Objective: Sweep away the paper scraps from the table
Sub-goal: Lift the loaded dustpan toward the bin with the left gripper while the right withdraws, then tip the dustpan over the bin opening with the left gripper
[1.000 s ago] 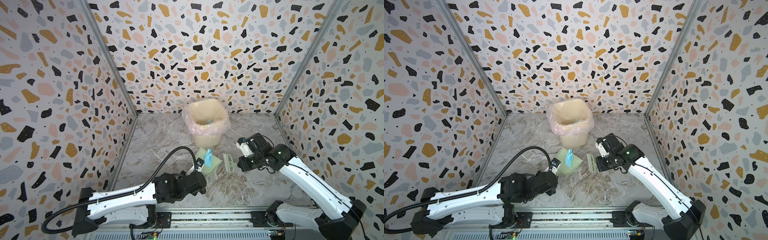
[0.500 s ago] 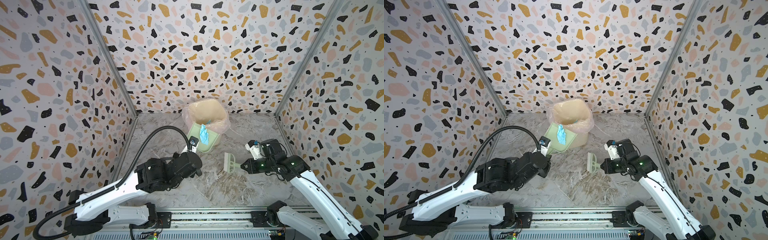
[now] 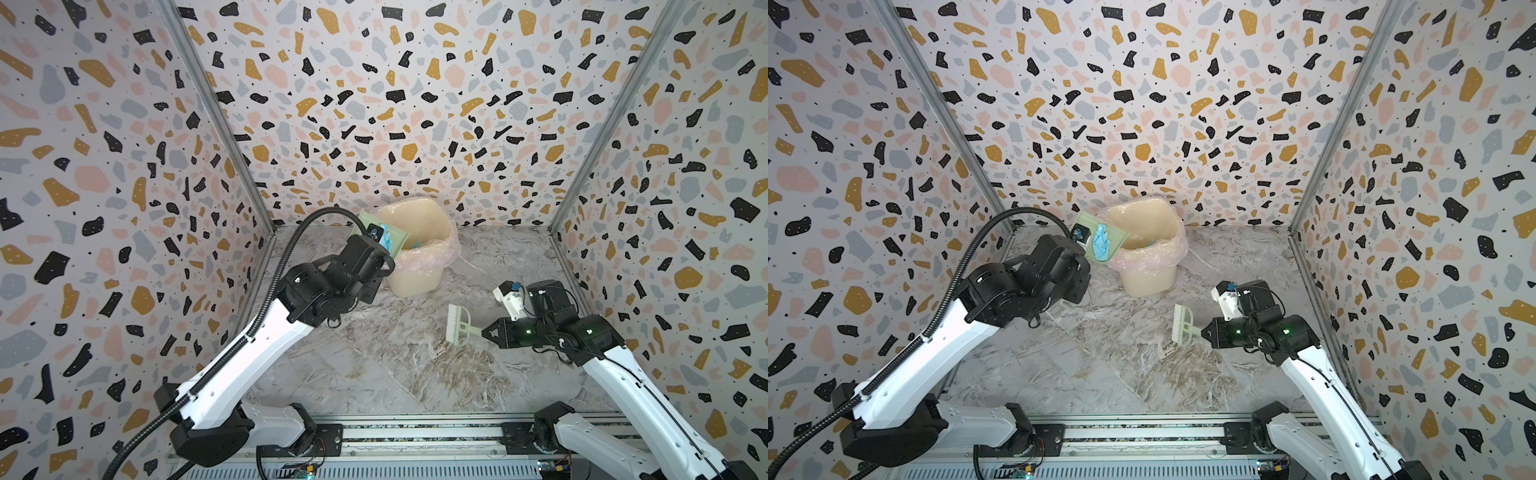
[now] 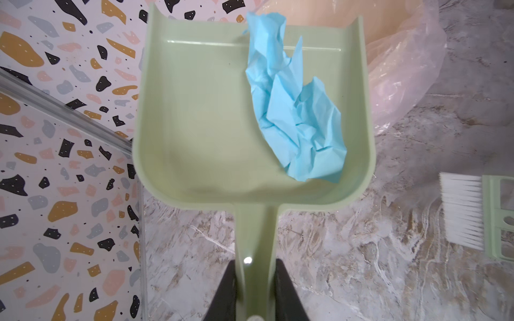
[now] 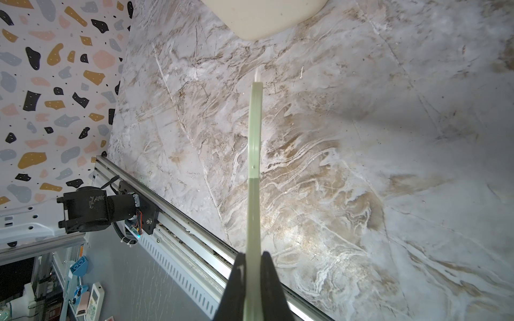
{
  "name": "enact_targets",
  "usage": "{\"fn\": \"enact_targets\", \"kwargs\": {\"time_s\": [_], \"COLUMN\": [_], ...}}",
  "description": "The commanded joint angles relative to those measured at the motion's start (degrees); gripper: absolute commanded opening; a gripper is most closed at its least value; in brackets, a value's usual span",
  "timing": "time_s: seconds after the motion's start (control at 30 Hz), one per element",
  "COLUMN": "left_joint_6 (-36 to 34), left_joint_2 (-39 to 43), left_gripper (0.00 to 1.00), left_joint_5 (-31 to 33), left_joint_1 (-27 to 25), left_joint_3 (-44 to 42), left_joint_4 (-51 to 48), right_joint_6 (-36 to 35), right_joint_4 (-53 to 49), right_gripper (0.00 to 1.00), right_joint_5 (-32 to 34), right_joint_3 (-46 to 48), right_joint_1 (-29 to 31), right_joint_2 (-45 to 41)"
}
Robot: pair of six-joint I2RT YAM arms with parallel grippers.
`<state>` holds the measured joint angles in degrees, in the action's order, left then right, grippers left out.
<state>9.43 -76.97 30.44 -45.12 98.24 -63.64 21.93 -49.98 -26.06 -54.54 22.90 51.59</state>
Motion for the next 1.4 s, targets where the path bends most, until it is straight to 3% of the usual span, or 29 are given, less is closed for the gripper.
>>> {"fn": "enact_targets", "kwargs": {"time_s": [0.0, 0.27, 0.53, 0.87, 1.13, 1.37], "left_joint_6": [-6.59, -11.79, -17.07, -27.09, -41.49, -47.58], "left_joint_2": [-3.44, -14.30, -24.05, -28.13, -29.03, -29.33], "left_gripper": [0.00, 0.00, 0.00, 0.00, 0.00, 0.00], "left_joint_5": [-1.68, -1.74, -0.48, 14.55, 26.42, 31.03], "left_joint_1": [2.84, 7.13, 7.03, 3.19, -1.46, -2.25], "left_joint_3": [3.97, 13.71, 24.67, 25.25, 19.24, 17.94], "left_joint_4": [-0.92, -2.06, -2.39, -1.14, 5.93, 10.26], "right_joint_6": [-0.67, -0.77, -2.47, -6.24, -7.38, -7.87], "right_joint_4": [0.62, 0.84, 0.37, -1.09, -1.09, -1.26], "right_gripper": [0.00, 0.00, 0.00, 0.00, 0.00, 0.00], "right_joint_5": [-1.79, -4.06, -6.66, -10.46, -12.58, -13.44], "right_joint_3": [0.49, 2.30, 5.10, 5.85, 6.44, 6.04], "right_joint_1": [-0.65, -2.01, -4.80, -9.20, -11.36, -12.14], "right_joint_2": [-1.36, -2.78, -3.45, -1.95, -1.15, -0.57]}}
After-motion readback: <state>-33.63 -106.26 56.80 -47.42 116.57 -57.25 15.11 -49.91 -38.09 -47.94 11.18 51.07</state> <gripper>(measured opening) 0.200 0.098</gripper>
